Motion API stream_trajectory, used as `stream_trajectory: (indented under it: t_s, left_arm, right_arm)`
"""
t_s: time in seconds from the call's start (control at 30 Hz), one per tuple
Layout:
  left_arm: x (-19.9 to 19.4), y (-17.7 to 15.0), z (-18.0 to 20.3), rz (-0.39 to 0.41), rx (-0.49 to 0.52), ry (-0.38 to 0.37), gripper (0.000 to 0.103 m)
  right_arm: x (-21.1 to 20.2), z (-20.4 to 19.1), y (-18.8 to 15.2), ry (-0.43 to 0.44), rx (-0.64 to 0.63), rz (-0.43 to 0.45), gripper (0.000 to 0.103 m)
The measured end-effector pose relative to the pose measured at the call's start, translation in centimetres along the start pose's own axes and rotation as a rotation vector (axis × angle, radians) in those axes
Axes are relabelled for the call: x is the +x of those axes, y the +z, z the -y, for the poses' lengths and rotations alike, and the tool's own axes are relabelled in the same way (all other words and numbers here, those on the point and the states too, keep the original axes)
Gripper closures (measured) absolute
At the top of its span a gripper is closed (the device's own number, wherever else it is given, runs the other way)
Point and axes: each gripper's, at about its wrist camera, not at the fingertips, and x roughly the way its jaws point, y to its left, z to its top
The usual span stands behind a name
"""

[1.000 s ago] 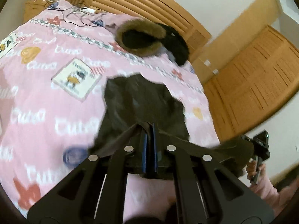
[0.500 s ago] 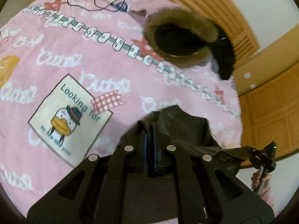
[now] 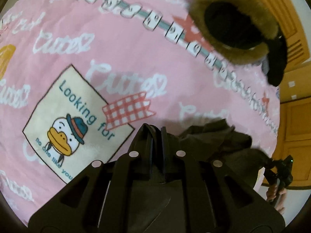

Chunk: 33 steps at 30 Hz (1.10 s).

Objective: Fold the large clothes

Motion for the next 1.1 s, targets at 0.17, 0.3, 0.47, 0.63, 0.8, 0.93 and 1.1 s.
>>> stream_trajectory:
  t_s: [0.17, 0.3, 0.47, 0.63, 0.8, 0.93, 1.1]
  left_arm:
    - [0.0, 1.1, -0.7, -0.122, -0.060, -0.117, 0.073]
    - [-2.3, 2.1, 0.1, -0.153, -0.022, -0.130, 0.028]
    - [-5.8, 2.5, 1.4, -0.088, 0.017, -0.079, 0.028]
    - [-6.8, -4.2, 5.6, 0.076, 0.241, 0.037, 0.028]
    - [-3.5, -14.0, 8.6, 0.149, 0.390, 0.098, 0.028]
    - [2.4, -17.6, 9.2, 0.058, 0.413, 0.118, 0.029]
    - [7.4, -15.9, 6.8, -0.011, 0.330, 0.206, 0.074]
  right_arm:
    - [-1.1, -0.5, 0.5, 0.037, 0.024, -0.001, 0.045]
    - [-4.1, -3.4, -0.9, -0.050, -0.157, 0.079, 0.051]
    - [-5.2, -6.2, -8.7, -0.134, -0.472, 0.018, 0.069]
    - [-4.0, -4.7, -19.9, -0.294, -0.732, 0.017, 0.069]
    - [-0.9, -1.0, -25.3, -0.464, -0.853, 0.091, 0.078]
    - [2.1, 1.9, -23.8, -0.503, -0.780, 0.083, 0.084]
    - [4.7, 3.1, -21.4, -0.532, -0.741, 0.056, 0.096]
